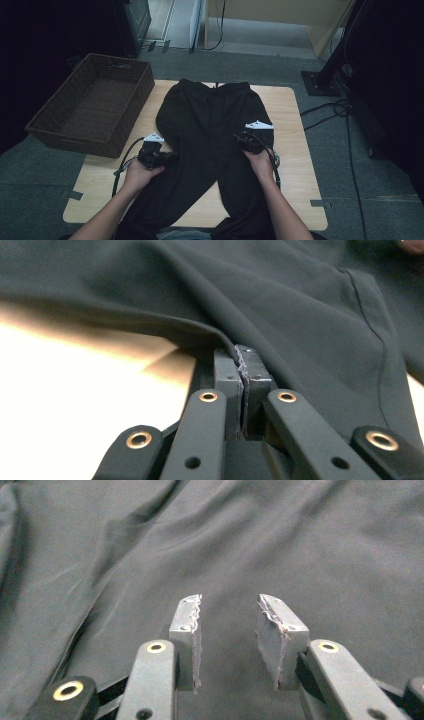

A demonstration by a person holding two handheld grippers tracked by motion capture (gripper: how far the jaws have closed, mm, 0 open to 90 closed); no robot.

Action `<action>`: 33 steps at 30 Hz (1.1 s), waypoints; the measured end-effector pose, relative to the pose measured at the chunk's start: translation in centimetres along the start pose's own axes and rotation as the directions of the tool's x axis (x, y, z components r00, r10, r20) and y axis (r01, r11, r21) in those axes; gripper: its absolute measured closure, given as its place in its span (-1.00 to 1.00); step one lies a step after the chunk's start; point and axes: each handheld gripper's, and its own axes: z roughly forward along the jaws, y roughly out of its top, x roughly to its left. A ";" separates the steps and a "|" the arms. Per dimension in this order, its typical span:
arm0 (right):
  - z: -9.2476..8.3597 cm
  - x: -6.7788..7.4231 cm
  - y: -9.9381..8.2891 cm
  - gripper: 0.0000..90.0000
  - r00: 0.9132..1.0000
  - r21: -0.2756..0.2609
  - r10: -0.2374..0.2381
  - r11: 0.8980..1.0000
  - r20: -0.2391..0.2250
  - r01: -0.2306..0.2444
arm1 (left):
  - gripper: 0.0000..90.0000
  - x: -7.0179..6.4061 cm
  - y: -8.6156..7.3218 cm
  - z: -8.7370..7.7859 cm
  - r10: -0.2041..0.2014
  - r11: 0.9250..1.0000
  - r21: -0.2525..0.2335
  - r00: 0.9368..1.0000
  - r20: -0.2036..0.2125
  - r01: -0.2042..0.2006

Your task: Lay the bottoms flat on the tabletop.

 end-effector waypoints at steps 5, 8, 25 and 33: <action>1.3 0.4 0.9 0.30 0.999 0.016 -0.046 0.999 0.012 0.046 | 0.98 -0.4 -1.4 -0.8 -0.017 1.000 0.015 1.000 -0.012 0.017; 2.0 0.4 1.4 0.21 0.999 0.029 -0.036 0.999 -0.001 0.036 | 0.98 -0.8 -2.0 -1.3 -0.017 1.000 0.019 1.000 -0.014 0.017; 2.4 0.4 0.3 0.24 0.992 0.013 -0.119 0.993 0.047 0.118 | 0.32 -0.7 -3.5 -3.9 -0.089 0.996 -0.027 0.996 -0.005 0.089; 0.6 0.8 -1.3 0.27 0.991 0.013 -0.127 0.992 0.038 0.126 | 0.00 -0.1 -2.8 -3.8 -0.055 0.998 -0.042 0.997 -0.057 0.053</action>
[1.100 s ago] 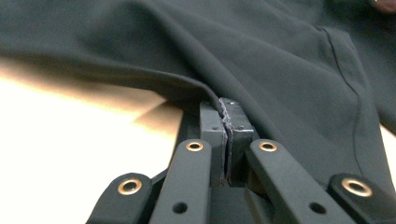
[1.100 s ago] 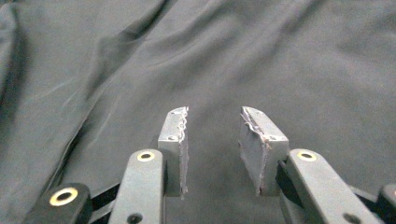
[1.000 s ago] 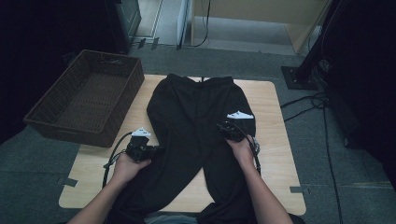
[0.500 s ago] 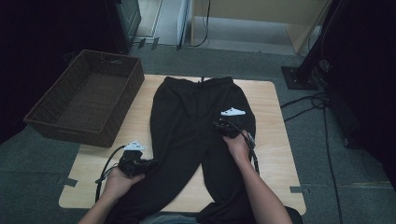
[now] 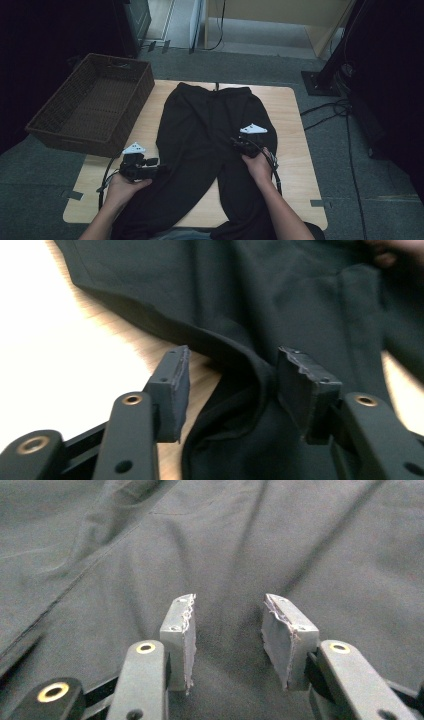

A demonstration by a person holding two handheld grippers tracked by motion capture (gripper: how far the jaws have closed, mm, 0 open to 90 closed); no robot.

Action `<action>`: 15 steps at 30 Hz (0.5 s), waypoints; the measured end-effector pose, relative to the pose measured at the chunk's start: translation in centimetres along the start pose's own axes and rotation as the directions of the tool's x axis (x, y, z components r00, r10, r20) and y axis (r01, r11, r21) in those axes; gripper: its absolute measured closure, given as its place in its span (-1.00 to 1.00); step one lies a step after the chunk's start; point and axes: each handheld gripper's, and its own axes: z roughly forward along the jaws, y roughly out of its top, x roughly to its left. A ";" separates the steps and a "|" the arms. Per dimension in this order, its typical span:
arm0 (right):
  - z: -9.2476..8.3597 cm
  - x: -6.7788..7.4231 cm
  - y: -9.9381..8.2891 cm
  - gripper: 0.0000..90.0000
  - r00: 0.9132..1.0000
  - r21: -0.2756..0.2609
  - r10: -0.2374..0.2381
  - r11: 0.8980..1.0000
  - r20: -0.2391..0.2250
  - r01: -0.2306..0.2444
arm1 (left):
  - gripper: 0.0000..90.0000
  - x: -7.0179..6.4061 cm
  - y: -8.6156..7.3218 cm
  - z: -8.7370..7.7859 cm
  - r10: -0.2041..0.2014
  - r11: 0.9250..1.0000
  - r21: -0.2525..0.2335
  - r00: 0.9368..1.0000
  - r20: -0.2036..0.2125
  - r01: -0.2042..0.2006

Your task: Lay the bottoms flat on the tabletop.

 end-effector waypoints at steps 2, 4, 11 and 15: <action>0.0 0.0 0.0 0.23 1.000 -0.001 0.003 1.000 -0.004 -0.003 | -0.08 0.0 0.2 0.3 -0.001 1.000 0.000 1.000 0.008 0.001; 0.1 0.1 0.3 0.20 1.000 0.011 0.015 1.000 -0.010 -0.015 | -0.11 0.1 0.5 0.4 -0.004 1.000 -0.008 1.000 0.025 0.004; 1.1 1.5 3.0 0.14 0.998 -0.003 0.000 1.000 -0.068 0.000 | -0.05 0.5 0.8 0.7 0.001 1.000 -0.012 0.999 0.039 -0.001; 2.5 2.6 3.9 0.14 0.994 -0.005 0.046 0.999 -0.103 -0.047 | -0.09 0.6 0.9 1.0 -0.006 1.000 -0.002 0.999 0.042 0.006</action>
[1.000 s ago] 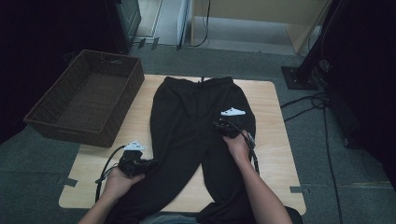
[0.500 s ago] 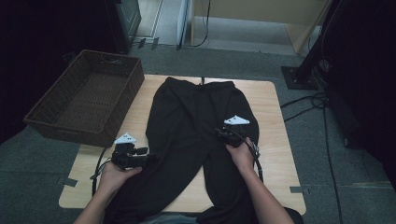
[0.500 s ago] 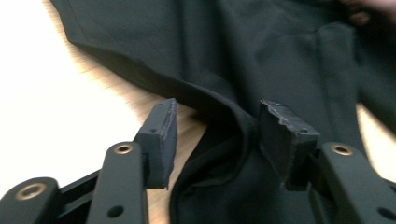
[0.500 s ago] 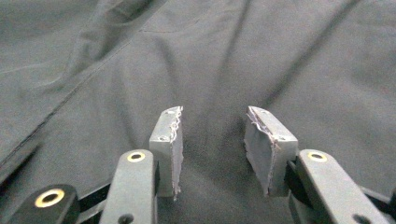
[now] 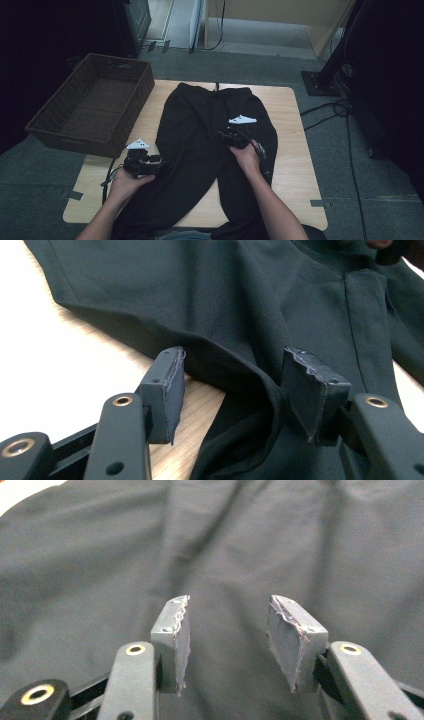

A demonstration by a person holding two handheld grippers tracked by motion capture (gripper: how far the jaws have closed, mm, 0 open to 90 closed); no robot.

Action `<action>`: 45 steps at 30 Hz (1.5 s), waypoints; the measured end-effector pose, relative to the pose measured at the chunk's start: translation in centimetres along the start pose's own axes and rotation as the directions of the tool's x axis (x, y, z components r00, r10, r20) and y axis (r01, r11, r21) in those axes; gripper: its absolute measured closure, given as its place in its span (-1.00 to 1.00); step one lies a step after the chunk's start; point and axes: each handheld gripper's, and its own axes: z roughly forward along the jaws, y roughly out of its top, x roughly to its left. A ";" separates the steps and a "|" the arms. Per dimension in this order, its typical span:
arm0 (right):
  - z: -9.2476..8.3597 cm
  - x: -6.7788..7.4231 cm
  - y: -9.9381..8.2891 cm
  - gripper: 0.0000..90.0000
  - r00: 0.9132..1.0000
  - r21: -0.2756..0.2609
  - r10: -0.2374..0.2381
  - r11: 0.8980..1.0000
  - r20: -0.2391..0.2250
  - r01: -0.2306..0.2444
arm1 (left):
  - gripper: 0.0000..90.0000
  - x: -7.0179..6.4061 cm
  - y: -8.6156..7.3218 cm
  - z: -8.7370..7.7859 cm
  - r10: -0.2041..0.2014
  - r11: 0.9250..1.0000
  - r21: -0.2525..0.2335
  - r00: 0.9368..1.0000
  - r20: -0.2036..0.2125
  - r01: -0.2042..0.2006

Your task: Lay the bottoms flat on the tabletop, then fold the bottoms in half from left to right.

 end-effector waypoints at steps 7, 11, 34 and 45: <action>2.5 2.2 2.1 0.05 0.999 0.018 -0.039 0.999 -0.004 0.039 | -0.13 -0.1 0.1 0.2 0.004 1.000 0.005 1.000 0.009 -0.004; 3.5 2.9 2.8 0.03 0.998 0.031 -0.057 0.998 -0.010 0.057 | -0.13 -0.3 0.0 0.5 0.011 1.000 0.014 1.000 0.009 -0.011; 10.3 6.5 7.3 -0.13 0.996 0.043 -0.081 0.996 -0.043 0.083 | 0.19 -0.7 -0.5 1.5 0.027 0.999 0.034 1.000 0.002 -0.027; 13.8 8.8 9.5 -0.21 0.996 0.032 -0.069 0.997 -0.054 0.071 | 0.88 -1.1 -1.5 1.1 -0.033 0.997 0.067 0.999 0.034 0.031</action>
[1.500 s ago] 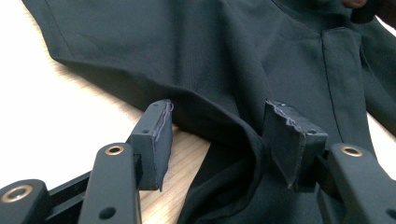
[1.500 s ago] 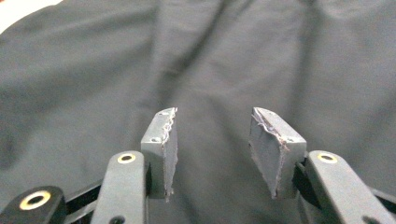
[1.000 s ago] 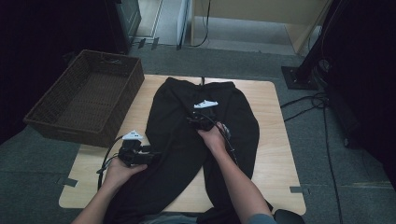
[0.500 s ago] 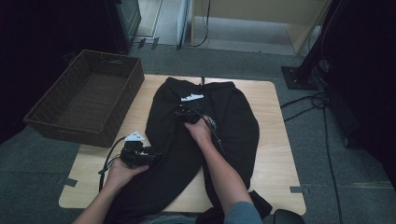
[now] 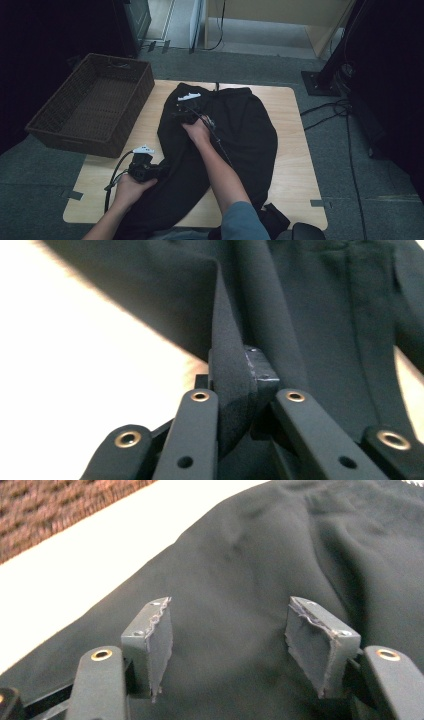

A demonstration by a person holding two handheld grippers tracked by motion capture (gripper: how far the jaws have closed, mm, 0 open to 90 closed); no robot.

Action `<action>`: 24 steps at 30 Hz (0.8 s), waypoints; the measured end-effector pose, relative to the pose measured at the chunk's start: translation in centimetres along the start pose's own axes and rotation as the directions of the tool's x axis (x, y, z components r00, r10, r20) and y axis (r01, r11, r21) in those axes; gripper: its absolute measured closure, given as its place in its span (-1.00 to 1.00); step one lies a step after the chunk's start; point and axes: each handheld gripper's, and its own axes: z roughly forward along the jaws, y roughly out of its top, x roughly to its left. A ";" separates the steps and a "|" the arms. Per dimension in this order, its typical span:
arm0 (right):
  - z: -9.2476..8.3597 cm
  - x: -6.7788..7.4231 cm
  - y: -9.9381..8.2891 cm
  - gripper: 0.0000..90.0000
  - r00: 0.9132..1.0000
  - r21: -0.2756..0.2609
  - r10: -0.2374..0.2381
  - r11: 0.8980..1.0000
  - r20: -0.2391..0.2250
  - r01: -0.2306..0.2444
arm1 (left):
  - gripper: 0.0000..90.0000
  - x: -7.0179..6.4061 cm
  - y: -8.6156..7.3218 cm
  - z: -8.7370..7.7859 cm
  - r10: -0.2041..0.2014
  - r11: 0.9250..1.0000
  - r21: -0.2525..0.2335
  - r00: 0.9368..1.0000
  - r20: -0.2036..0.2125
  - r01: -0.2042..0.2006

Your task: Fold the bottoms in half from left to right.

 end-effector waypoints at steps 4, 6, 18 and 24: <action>1.4 0.9 1.2 -0.27 1.000 -0.008 0.021 1.000 -0.002 -0.021 | 0.89 -0.2 -0.3 -0.1 0.013 1.000 -0.005 1.000 0.000 -0.013; 2.0 1.4 1.7 -0.28 1.000 -0.011 0.002 1.000 0.013 -0.001 | 0.88 -0.2 -0.4 -0.1 0.008 1.000 -0.010 1.000 0.000 -0.008; 3.6 2.3 1.7 -0.09 0.995 0.033 -0.056 0.998 0.080 0.054 | 0.84 0.0 -0.8 -0.4 0.005 1.000 -0.015 1.000 -0.012 -0.005; 2.5 2.5 0.4 0.76 0.995 -0.024 -0.033 0.999 0.093 0.036 | 0.91 -0.4 -0.8 -0.4 0.006 1.000 0.001 1.000 -0.004 -0.006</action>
